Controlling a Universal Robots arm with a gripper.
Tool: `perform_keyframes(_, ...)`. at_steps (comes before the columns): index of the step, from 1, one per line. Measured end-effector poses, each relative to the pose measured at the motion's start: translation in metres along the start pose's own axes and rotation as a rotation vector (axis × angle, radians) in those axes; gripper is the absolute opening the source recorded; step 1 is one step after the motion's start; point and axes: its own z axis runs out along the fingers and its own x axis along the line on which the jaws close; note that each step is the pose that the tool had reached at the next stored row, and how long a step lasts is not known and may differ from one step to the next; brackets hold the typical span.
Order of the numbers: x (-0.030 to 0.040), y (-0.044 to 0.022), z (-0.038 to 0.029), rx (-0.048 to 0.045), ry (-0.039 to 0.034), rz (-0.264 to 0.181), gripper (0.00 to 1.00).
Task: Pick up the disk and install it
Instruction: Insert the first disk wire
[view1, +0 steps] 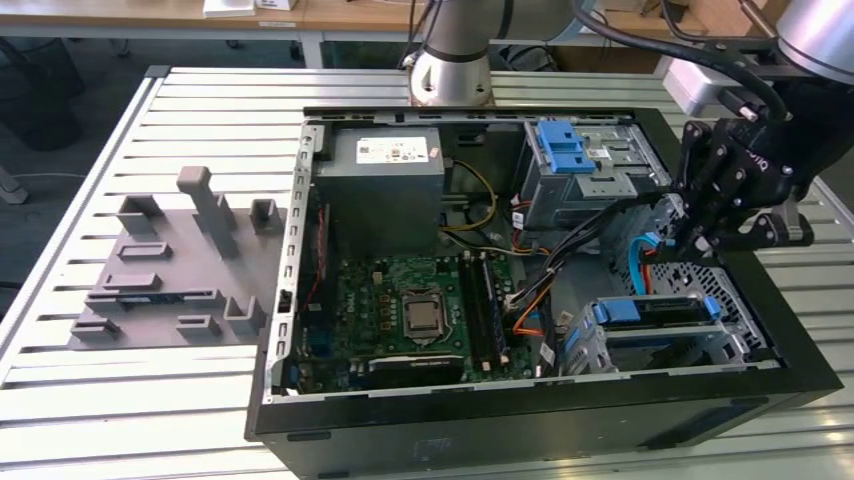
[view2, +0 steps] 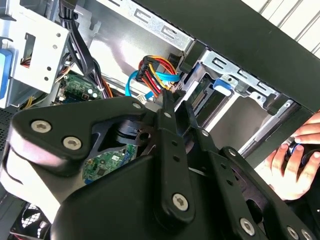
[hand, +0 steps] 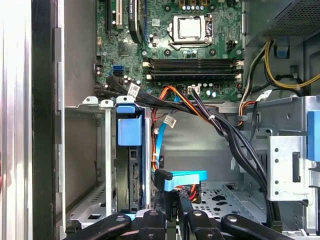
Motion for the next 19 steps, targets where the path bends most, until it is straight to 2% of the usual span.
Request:
perform_keyframes(1, 0.0, 0.0, 0.0001, 0.0, 0.0001, 0.0, 0.24)
perform_keyframes(2, 0.0, 0.0, 0.0002, 0.0, 0.0, 0.0, 0.17)
perform_keyframes(3, 0.0, 0.0, 0.0003, 0.0, -0.0001, 0.0, 0.17)
perform_keyframes(4, 0.0, 0.0, 0.0003, 0.0, -0.0001, 0.0, 0.11)
perform_keyframes(9, -0.0001, -0.0007, 0.0004, -0.0047, 0.0, 0.001, 0.1)
perform_keyframes(11, -0.0001, -0.0008, 0.0003, -0.0046, 0.0055, 0.001, 0.1)
perform_keyframes(14, 0.0, -0.0008, 0.0003, -0.0037, 0.0237, 0.001, 0.11)
perform_keyframes(16, 0.0, -0.0008, 0.0004, -0.0036, 0.0282, 0.001, 0.11)
perform_keyframes(17, -0.0001, -0.0008, 0.0003, -0.0036, 0.0306, 0.001, 0.17)
perform_keyframes(19, 0.0, -0.0008, 0.0003, -0.0035, 0.0346, 0.001, 0.17)
